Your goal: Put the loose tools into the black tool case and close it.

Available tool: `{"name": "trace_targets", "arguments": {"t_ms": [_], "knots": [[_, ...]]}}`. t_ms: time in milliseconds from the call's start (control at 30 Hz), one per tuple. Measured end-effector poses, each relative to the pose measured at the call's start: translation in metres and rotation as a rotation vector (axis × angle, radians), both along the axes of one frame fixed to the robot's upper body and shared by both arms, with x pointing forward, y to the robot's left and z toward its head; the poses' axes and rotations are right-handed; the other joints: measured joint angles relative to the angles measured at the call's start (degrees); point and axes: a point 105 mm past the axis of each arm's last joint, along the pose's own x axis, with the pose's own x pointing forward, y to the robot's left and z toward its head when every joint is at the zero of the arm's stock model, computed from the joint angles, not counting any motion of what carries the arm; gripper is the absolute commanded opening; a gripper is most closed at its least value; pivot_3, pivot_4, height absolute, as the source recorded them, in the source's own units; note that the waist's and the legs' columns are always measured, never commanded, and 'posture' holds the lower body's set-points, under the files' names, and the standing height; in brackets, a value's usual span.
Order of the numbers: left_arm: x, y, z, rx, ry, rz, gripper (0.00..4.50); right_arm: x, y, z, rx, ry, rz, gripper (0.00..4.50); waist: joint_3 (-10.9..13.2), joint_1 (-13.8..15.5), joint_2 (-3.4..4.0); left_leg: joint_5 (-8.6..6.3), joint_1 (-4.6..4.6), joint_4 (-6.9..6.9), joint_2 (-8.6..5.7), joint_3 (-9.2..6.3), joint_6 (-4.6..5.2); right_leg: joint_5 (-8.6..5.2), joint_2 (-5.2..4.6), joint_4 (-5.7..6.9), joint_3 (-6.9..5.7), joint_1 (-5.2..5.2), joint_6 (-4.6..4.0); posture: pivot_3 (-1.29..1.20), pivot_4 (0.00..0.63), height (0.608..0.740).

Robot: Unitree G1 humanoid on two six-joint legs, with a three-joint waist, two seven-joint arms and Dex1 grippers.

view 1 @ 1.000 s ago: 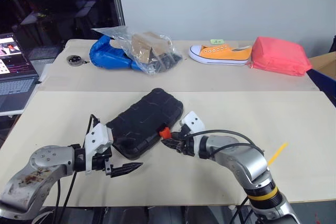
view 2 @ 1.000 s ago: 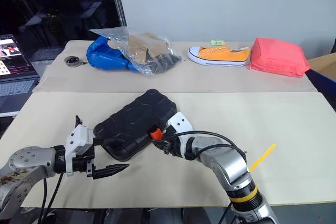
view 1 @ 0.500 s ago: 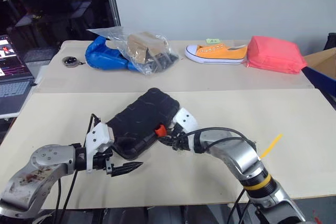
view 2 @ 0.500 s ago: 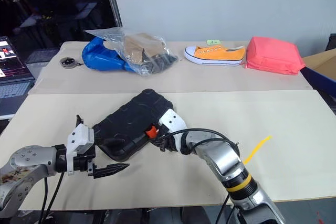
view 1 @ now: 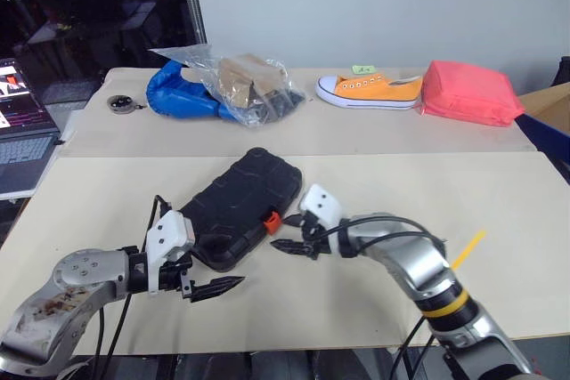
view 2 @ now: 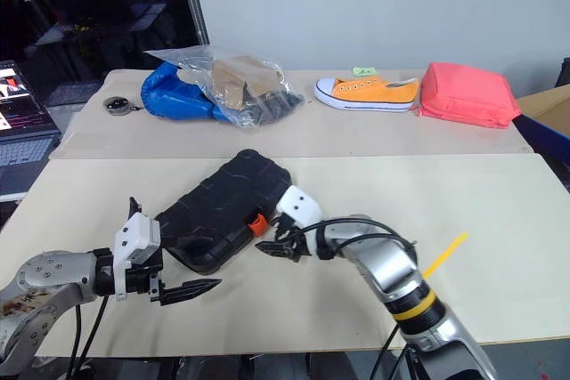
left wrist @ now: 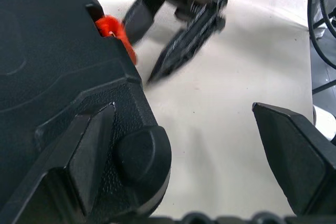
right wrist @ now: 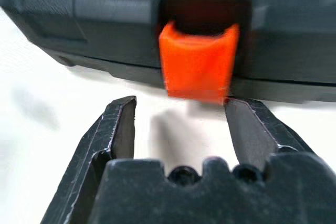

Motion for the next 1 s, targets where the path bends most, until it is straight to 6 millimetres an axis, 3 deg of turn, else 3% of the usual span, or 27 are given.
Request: {"name": "trace_targets", "arguments": {"t_ms": [167,267,300,467,767,900,1000], "knots": [[0.002,0.002,-0.001,-0.004,-0.01,0.004,4.5,-0.001,-0.013,-0.005,-0.001,0.06,-0.03,1.37,0.0,-0.07,0.0,0.0,0.07,0.0,0.03,0.01,0.0,0.01,0.09,0.06,0.01,0.02,-0.01,0.0,0.15,0.74],[0.003,0.003,-0.002,-0.008,-0.014,0.001,4.5,-0.005,-0.005,-0.004,0.04,0.104,-0.019,0.24,0.0,-0.1,0.0,0.01,0.11,0.01,0.04,0.01,0.0,0.01,0.11,0.08,0.02,0.03,-0.02,0.0,0.15,0.74],[0.003,0.003,-0.002,-0.008,-0.015,0.0,4.5,-0.006,0.0,-0.003,0.059,0.116,-0.012,0.09,0.0,-0.1,0.0,0.01,0.11,0.02,0.04,0.01,0.0,0.01,0.11,0.09,0.03,0.03,-0.02,0.0,0.15,0.74],[0.004,0.003,-0.002,-0.009,-0.017,-0.007,4.5,-0.003,0.018,0.003,0.102,0.116,0.004,0.09,0.0,-0.03,0.0,0.01,0.1,0.03,0.02,0.01,0.0,0.01,0.08,0.08,0.03,0.05,-0.01,0.0,0.15,0.74],[0.006,0.004,-0.002,0.0,-0.032,0.003,4.5,0.016,0.026,-0.015,0.08,0.128,-0.064,0.09,0.0,-0.22,0.01,0.01,0.14,0.02,0.07,0.04,0.0,0.03,0.17,0.16,0.02,0.01,-0.06,0.0,0.15,0.74],[0.006,0.003,-0.003,-0.001,-0.034,0.005,4.5,0.014,0.02,-0.015,0.077,0.123,-0.054,0.09,0.0,-0.11,0.01,0.01,0.11,0.02,0.06,0.03,0.0,0.04,0.15,0.14,0.03,0.01,-0.07,0.0,0.15,0.74],[0.005,0.002,-0.003,-0.004,-0.036,0.002,4.5,0.0,0.009,-0.008,0.11,0.131,0.005,0.09,0.0,0.03,0.01,0.0,0.07,-0.01,0.04,0.01,0.0,0.02,0.09,0.09,0.01,0.02,-0.04,0.0,0.15,0.74]]}}
